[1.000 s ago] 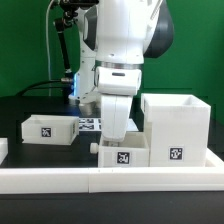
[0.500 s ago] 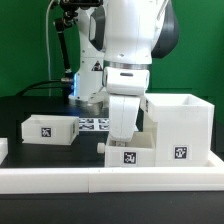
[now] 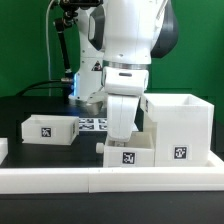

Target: Assemble drawer

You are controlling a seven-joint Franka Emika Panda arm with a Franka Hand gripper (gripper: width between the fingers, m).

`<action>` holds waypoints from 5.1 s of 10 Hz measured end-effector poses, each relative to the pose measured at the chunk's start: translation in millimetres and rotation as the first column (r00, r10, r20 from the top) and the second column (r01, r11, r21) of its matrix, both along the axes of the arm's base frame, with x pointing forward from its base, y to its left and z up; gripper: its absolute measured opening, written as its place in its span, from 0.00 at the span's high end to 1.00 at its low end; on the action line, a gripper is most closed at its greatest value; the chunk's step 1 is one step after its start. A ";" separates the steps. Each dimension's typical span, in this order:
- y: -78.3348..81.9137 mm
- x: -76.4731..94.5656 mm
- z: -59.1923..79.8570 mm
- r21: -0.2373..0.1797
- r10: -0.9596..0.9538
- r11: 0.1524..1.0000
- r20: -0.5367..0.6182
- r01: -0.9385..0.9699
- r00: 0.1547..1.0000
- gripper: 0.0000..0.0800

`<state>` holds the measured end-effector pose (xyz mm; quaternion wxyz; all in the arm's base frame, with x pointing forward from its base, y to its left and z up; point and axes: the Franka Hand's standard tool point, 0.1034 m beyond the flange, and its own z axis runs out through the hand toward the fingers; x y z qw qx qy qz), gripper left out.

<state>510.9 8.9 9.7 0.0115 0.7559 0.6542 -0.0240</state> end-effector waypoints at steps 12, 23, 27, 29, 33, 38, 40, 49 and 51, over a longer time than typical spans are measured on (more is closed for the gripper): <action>3.8 4.5 0.8 -0.018 0.098 0.995 0.007 -0.098 0.995 0.95; 2.5 15.6 36.8 -0.034 0.075 0.997 0.016 -0.074 0.997 0.20; -28.2 57.1 55.8 -0.055 0.094 0.994 -0.001 -0.094 0.996 0.19; -42.2 74.1 56.5 -0.061 0.105 0.993 -0.003 -0.105 0.994 0.19; -57.1 71.9 53.7 -0.047 0.127 0.991 -0.005 -0.127 0.992 0.19; -79.1 58.4 36.9 0.108 0.187 0.977 -0.001 -0.185 0.982 0.19; -75.3 58.9 31.7 0.158 0.200 0.968 -0.001 -0.197 0.980 0.19; -59.7 52.6 18.8 0.200 0.144 0.970 -0.018 -0.138 0.989 0.19; -51.9 45.9 12.8 0.205 0.145 0.969 -0.018 -0.138 0.989 0.19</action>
Offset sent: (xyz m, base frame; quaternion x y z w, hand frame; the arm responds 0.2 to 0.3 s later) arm 0.0006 0.0088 -0.0034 -0.0058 -0.0514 -0.1498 0.9874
